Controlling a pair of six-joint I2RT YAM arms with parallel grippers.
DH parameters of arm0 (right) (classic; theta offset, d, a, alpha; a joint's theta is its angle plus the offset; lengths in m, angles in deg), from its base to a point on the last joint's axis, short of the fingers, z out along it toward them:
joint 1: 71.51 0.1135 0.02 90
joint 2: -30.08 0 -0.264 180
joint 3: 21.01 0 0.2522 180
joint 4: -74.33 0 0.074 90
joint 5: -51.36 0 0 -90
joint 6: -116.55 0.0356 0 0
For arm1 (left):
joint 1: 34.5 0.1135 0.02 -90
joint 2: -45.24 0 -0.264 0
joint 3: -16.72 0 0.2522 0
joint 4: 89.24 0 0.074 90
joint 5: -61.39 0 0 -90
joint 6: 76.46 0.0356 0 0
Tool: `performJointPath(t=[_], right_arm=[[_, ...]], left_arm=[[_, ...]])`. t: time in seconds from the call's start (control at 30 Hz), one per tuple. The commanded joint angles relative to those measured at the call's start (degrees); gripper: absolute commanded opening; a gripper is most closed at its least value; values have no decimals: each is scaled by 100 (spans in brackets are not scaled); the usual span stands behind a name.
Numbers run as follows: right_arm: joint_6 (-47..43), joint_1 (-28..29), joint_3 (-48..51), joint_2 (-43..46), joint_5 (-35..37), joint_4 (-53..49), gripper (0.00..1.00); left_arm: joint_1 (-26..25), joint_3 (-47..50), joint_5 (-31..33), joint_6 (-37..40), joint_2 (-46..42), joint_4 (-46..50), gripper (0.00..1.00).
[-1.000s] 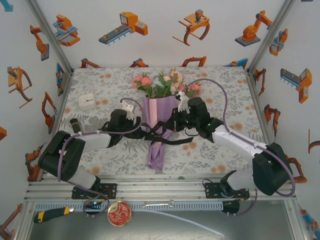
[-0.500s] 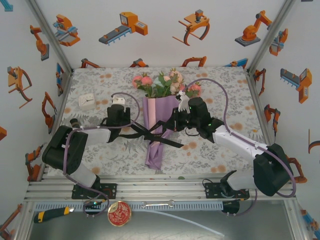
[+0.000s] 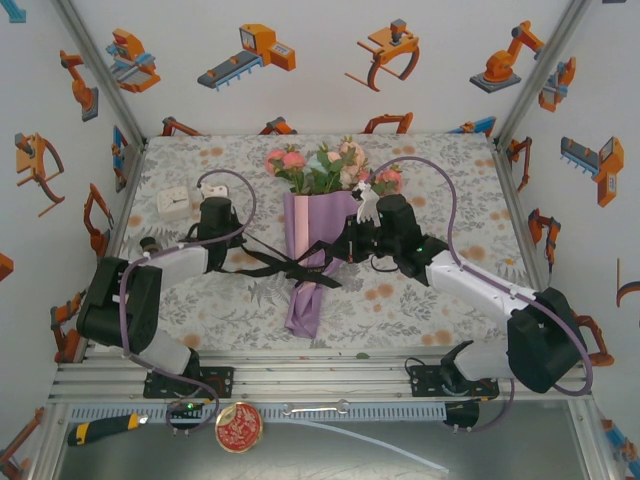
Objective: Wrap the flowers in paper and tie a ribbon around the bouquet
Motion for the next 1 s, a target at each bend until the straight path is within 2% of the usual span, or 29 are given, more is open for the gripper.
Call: performJointPath(t=[0.0, 0.1, 0.2, 0.27, 0.43, 0.53, 0.63, 0.73, 0.87, 0.97], right_arm=[[-39, -24, -222, 116, 31, 14, 0], [95, 21, -276, 79, 112, 171, 0], [264, 229, -402, -122, 276, 434, 0], [372, 393, -600, -350, 426, 508, 0], [1150, 539, -1153, -934, 1274, 438, 0], [1306, 539, -1370, -1207, 1718, 403, 0], [1338, 539, -1432, -1388, 1806, 443, 0], [1374, 522, -1307, -1393, 1847, 549, 0], [1409, 436, -1049, -1219, 1962, 507, 0], [1353, 350, -882, -1038, 1886, 458, 0]], left_arm=[[-22, -517, -644, -157, -525, 1140, 0], [-119, -794, -681, -463, -1027, 2196, 0], [-222, -804, -937, -1202, -1556, 2873, 0], [-315, -708, -1051, -1850, -1953, 3185, 0], [-586, -442, -1180, -4252, -2883, 4104, 0], [-874, -228, -1509, -5613, -3238, 4105, 0], [-1418, 35, -1746, -6594, -3328, 3306, 0], [-2016, -66, -1797, -6952, -2943, 2662, 0], [-2818, -606, -1572, -6480, -2010, 2399, 0], [-3126, -648, -1776, -6245, -1379, 1874, 12]])
